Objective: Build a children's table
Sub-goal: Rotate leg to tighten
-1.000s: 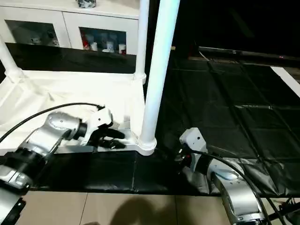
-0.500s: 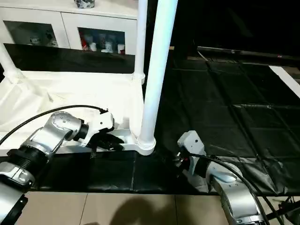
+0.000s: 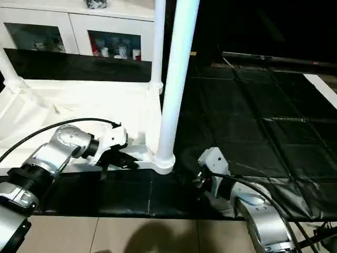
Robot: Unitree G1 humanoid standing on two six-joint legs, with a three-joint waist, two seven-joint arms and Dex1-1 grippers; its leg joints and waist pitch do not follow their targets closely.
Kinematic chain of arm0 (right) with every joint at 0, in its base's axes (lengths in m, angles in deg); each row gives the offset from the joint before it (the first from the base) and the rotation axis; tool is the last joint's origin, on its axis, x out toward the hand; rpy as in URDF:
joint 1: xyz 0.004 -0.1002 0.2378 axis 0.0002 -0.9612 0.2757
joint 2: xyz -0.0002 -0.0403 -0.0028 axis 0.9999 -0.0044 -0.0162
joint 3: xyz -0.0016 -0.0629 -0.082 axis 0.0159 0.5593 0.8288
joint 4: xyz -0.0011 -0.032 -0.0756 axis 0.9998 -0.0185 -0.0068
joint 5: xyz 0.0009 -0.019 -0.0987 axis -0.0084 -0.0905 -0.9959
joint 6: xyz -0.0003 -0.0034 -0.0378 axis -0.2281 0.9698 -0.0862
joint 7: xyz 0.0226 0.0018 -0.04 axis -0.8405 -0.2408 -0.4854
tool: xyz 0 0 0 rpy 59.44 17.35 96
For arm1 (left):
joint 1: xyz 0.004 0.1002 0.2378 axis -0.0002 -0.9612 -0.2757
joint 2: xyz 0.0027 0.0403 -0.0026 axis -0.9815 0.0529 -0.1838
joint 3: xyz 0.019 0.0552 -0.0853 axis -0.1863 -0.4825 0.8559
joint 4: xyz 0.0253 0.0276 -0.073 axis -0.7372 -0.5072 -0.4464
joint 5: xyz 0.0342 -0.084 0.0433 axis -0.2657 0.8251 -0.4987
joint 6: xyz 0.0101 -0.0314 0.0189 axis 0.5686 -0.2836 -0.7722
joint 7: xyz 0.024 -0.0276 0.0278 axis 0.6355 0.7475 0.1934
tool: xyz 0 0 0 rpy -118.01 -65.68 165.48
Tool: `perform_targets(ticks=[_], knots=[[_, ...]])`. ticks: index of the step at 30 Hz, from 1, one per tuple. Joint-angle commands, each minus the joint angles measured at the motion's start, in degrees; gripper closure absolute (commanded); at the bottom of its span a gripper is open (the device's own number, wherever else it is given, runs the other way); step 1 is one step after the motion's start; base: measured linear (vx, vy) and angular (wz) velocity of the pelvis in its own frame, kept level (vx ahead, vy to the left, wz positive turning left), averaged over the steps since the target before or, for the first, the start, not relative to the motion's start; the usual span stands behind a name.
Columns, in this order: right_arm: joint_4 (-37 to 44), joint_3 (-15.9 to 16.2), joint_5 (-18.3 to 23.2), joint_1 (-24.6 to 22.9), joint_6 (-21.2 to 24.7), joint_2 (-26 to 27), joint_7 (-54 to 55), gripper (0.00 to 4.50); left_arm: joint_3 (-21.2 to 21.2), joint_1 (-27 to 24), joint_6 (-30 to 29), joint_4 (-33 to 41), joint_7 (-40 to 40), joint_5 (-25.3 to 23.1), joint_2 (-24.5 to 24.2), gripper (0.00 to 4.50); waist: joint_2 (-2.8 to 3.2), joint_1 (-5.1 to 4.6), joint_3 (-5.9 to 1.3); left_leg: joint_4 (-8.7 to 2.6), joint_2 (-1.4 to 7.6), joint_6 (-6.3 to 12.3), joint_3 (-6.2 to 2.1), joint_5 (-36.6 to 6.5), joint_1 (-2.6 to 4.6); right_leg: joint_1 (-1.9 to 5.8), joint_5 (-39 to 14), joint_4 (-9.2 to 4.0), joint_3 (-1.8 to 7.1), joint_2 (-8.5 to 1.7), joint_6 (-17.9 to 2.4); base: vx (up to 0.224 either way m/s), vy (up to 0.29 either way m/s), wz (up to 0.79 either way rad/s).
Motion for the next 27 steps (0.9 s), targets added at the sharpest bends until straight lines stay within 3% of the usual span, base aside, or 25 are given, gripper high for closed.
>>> perform_targets(ticks=[1,4,8,12,16,24,27], knots=[[-0.1,-0.4,0.5,0.9,0.1,-0.3,-0.3,0.0,0.8,-0.8,0.9,1.1,1.9,2.1,0.4,4.5,0.37,0.21,-3.26,-4.47,4.97,0.7,-2.67,-12.7,0.83,2.21,-18.1,-4.54,4.7,-7.65,-8.7,0.0,0.0,0.0],[-0.4,-0.2,0.5,1.4,0.2,-0.4,-0.7,0.0,0.5,-1.2,3.0,0.6,-0.1,0.6,0.3,4.5,0.29,0.17,-3.3,-4.51,5.03,0.65,-2.7,-12.3,0.83,2.16,-18.1,-4.43,4.7,-7.61,-8.5,0.0,0.0,0.0],[-0.8,0.1,-0.7,1.6,-0.9,-0.4,0.2,0.0,1.4,-1.2,1.1,0.5,-0.3,1.3,1.1,4.5,0.24,0.18,-3.23,-4.48,4.95,0.62,-2.63,-12.5,0.82,2.13,-18.7,-4.55,4.71,-7.68,-8.4,0.0,0.0,0.0],[-0.8,0.2,-0.9,1.4,-1.0,-0.4,0.1,0.0,1.9,-1.2,1.2,0.1,-1.0,1.2,1.4,3.88,0.37,0.22,-3.28,-4.43,4.98,0.61,-2.64,-12.4,0.83,2.12,-18.9,-4.65,4.66,-7.73,-8.4,0.0,0.0,0.0],[-0.7,0.3,-1.1,1.2,-1.2,-0.5,0.3,0.0,2.0,-1.4,2.4,0.0,-1.4,0.8,1.1,3.71,0.47,0.12,-3.31,-4.56,5.05,0.47,-2.69,-12.9,0.84,2.09,-17.5,-4.47,4.71,-7.56,-8.6,0.0,0.0,0.0],[-0.8,0.5,-1.5,1.0,-1.6,-0.6,0.4,0.0,2.0,-1.7,1.4,0.3,0.1,1.0,0.8,3.88,0.46,0.13,-3.24,-4.56,5.01,0.34,-2.69,-13.4,0.89,2.1,-18.8,-4.65,4.73,-7.66,-8.4,0.0,0.0,0.0],[-0.8,0.5,-1.6,1.0,-1.7,-0.5,0.5,0.0,2.1,-1.8,1.4,0.3,0.3,1.3,0.8,4.26,0.47,0.15,-3.23,-4.55,5.0,0.39,-2.7,-13.3,0.86,2.11,-19.0,-4.68,4.71,-7.67,-8.3,0.0,0.0,0.0]])
